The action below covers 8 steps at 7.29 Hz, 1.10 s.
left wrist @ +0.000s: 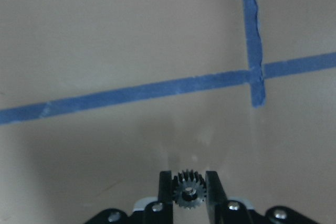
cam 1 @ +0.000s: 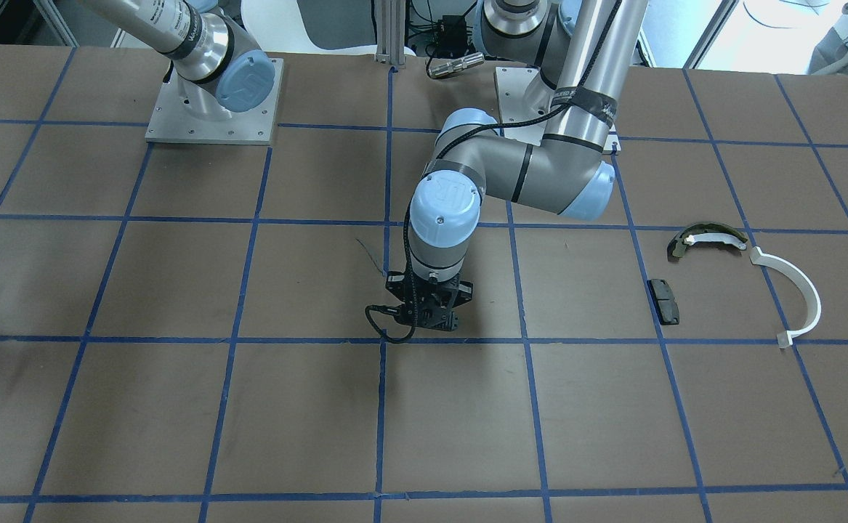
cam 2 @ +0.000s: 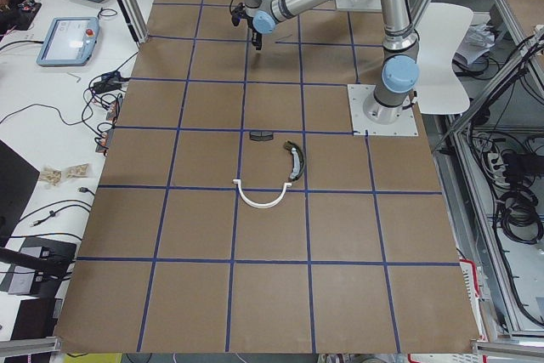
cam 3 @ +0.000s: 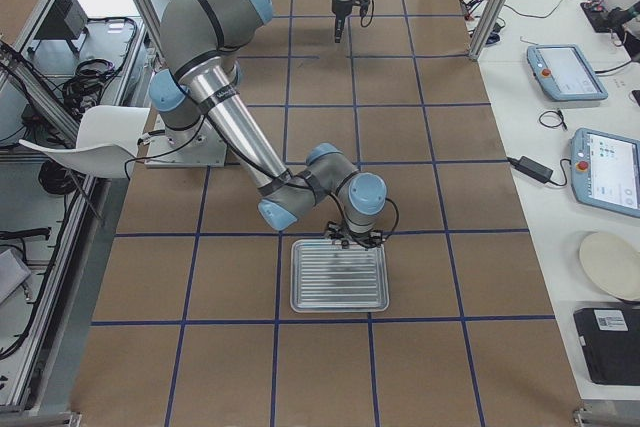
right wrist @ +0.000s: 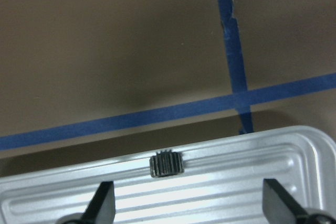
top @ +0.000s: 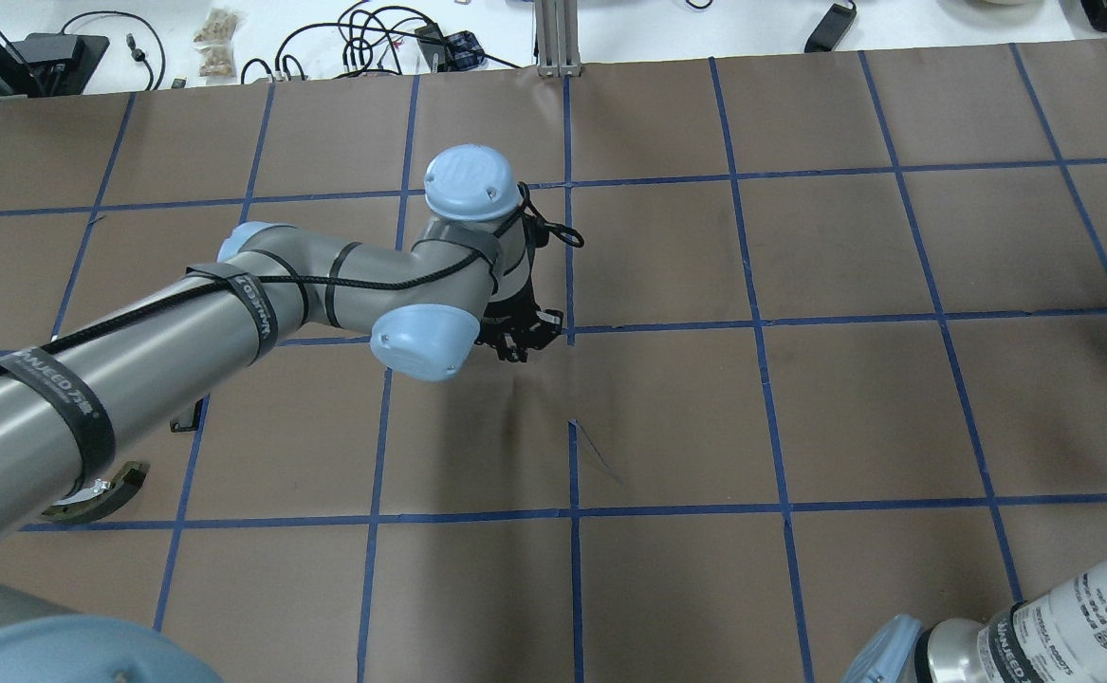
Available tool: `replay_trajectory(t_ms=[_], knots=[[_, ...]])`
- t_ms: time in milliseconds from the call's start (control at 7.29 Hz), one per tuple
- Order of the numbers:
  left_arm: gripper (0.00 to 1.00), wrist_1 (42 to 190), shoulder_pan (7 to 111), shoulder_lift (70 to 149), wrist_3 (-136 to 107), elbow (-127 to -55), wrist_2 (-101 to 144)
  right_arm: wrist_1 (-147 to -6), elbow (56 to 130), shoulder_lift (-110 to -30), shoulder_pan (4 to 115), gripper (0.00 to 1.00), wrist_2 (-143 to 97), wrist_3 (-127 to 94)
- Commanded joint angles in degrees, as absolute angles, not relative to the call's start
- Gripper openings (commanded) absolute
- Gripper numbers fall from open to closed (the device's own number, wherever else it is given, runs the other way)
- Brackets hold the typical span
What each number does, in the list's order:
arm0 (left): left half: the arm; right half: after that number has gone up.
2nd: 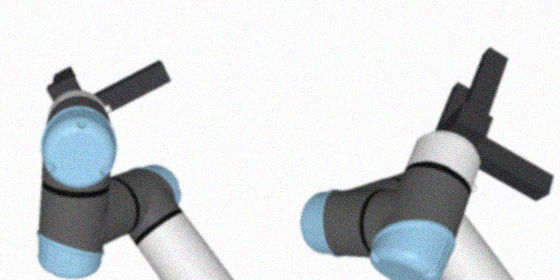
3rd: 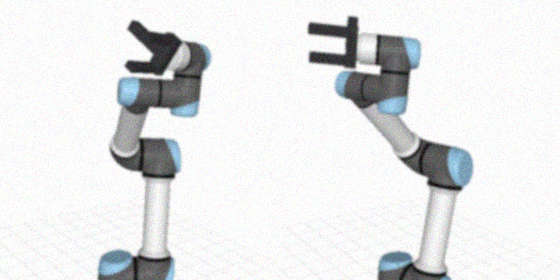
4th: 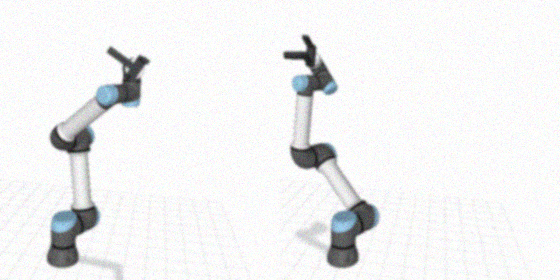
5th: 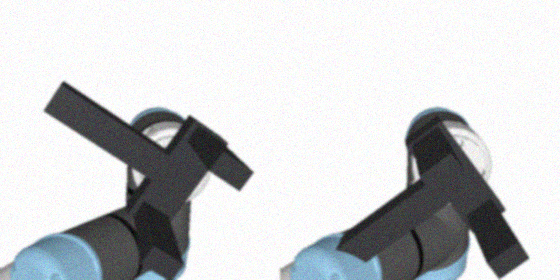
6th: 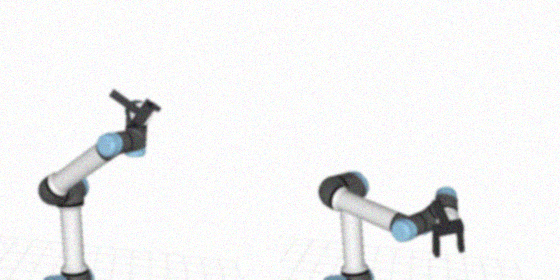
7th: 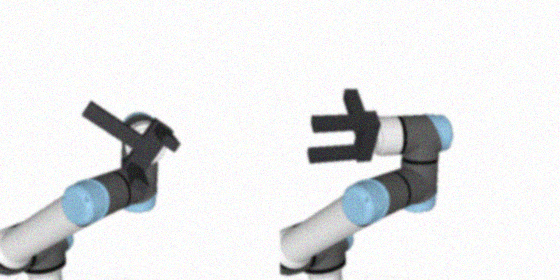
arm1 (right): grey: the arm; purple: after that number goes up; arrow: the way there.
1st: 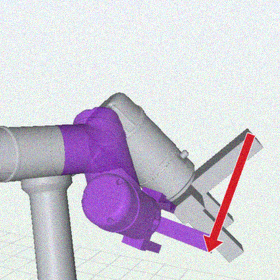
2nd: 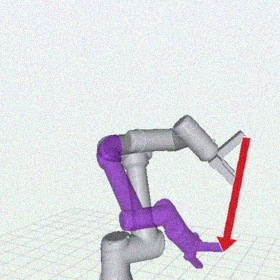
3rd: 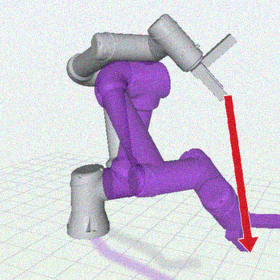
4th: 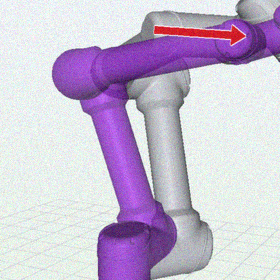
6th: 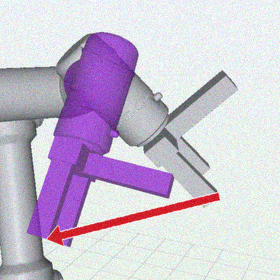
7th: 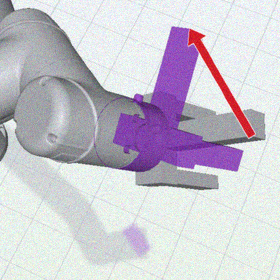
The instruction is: Place bearing gear from tray to pile
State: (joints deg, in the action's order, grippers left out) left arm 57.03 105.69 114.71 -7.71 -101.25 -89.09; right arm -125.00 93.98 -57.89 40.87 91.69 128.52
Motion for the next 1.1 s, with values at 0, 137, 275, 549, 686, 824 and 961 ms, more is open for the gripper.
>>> replay_trajectory(t_ms=[0, 137, 275, 549, 686, 824, 961], knots=[[0.0, 65.97, 96.38, 113.38, -0.39, -94.08, -90.09, -125.07, 94.04, -57.66, 40.69, 0.91, 91.84, 128.41], [0.0, 68.27, 90.24, 112.94, 2.26, -92.65, -90.87, -125.07, 94.39, -57.57, 40.69, 0.91, 91.85, 128.15], [0.0, 68.64, 83.56, 112.24, 4.11, -92.29, -90.97, -125.07, 94.74, -57.48, 40.69, 0.89, 91.85, 127.8], [0.0, 68.99, 71.34, 112.06, 17.96, -93.68, -91.23, -125.07, 94.66, -57.57, 40.69, 0.81, 91.93, 126.65], [0.0, 69.34, 66.93, 111.97, 20.11, -95.08, -91.14, -125.07, 94.66, -57.57, 40.69, 0.7, 91.85, 126.65], [0.0, 68.39, 63.23, 112.06, 25.61, -97.62, -91.14, -125.07, 94.66, -57.57, 40.69, 0.58, 91.93, 125.87], [0.0, 66.73, 58.41, 112.06, 31.32, -100.08, -91.06, -124.89, 94.75, -57.66, 40.69, 0.53, 92.28, 124.38]])
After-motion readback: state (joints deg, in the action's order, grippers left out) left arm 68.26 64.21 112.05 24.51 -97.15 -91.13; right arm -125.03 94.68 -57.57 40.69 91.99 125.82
